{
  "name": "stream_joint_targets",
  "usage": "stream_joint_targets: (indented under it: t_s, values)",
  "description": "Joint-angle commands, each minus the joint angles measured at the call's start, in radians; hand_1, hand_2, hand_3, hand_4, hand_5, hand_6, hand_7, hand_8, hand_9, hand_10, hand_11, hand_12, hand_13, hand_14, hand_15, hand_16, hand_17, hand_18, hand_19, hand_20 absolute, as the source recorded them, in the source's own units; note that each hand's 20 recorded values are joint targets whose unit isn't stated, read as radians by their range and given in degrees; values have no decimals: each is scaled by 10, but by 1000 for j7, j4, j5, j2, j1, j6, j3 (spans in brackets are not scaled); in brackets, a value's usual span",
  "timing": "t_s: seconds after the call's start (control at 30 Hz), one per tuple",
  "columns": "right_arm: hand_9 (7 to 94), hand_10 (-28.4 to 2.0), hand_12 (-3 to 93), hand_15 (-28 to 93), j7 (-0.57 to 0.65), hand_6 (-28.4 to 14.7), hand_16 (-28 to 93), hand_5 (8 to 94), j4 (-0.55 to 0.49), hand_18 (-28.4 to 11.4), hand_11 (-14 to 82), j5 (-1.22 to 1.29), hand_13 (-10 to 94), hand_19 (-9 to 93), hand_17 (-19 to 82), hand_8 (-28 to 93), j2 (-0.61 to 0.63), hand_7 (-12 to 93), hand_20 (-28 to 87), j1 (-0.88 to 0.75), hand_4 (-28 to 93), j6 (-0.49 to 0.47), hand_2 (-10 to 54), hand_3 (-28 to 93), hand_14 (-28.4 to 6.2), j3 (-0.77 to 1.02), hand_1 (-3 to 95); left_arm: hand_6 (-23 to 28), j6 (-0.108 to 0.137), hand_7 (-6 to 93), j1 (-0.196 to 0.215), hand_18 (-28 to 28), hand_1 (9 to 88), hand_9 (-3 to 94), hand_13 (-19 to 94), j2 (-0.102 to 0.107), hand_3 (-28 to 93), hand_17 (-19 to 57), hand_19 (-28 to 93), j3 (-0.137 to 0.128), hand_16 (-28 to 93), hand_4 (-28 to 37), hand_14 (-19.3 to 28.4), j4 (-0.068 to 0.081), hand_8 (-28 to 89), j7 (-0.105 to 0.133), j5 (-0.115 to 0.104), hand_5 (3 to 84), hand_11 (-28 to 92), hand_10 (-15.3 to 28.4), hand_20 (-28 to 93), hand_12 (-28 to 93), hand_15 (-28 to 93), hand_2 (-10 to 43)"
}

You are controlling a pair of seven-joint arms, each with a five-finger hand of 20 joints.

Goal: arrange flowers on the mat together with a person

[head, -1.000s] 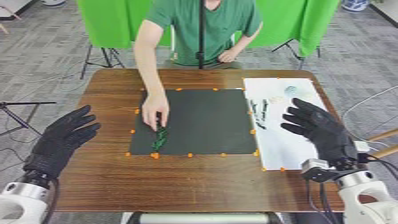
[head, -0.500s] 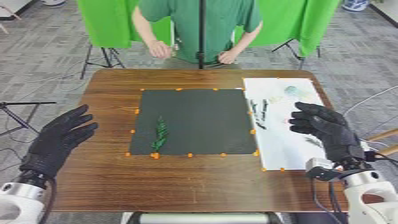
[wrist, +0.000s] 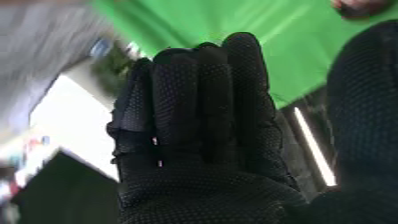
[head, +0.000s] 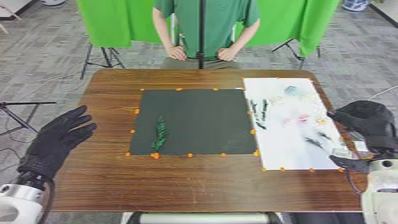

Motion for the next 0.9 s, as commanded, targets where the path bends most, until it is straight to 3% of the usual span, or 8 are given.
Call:
stream_joint_targets:
  t_s: [0.03,0.47,0.73,0.9]
  values:
    - [549,-150,396,711,142,-18,300,545,-16,-195,521,-304,498,747,256,-153,27,441,440,-16,-283,-232,-95,541,-136,15,324,50,10,173,15,222,287,294,249,-5,687,-65,476,0,1,-252,159,-1,-89,1,1,335,193,122,73,180,309,-13]
    - [568,-155,385,706,300,-25,290,594,52,-200,503,-395,508,754,258,-131,39,394,425,8,-283,-375,-95,615,-145,-31,280,50,13,174,12,222,287,294,248,-4,685,-65,475,0,1,-250,159,0,-89,-4,0,336,191,123,74,180,309,-12]
    - [585,-156,378,706,326,-21,286,619,95,-200,503,-402,524,763,267,-131,24,380,417,26,-283,-388,-95,613,-141,-62,325,51,12,173,15,222,286,293,248,-7,686,-65,475,1,1,-249,160,1,-89,4,1,335,190,122,74,181,309,-13]
    - [592,-155,378,709,313,-18,286,622,114,-200,506,-400,529,770,274,-131,24,382,413,37,-283,-390,-95,538,-142,-82,379,50,8,173,13,222,286,294,249,-5,686,-65,474,2,2,-249,160,3,-89,3,1,335,191,123,74,181,310,-12]
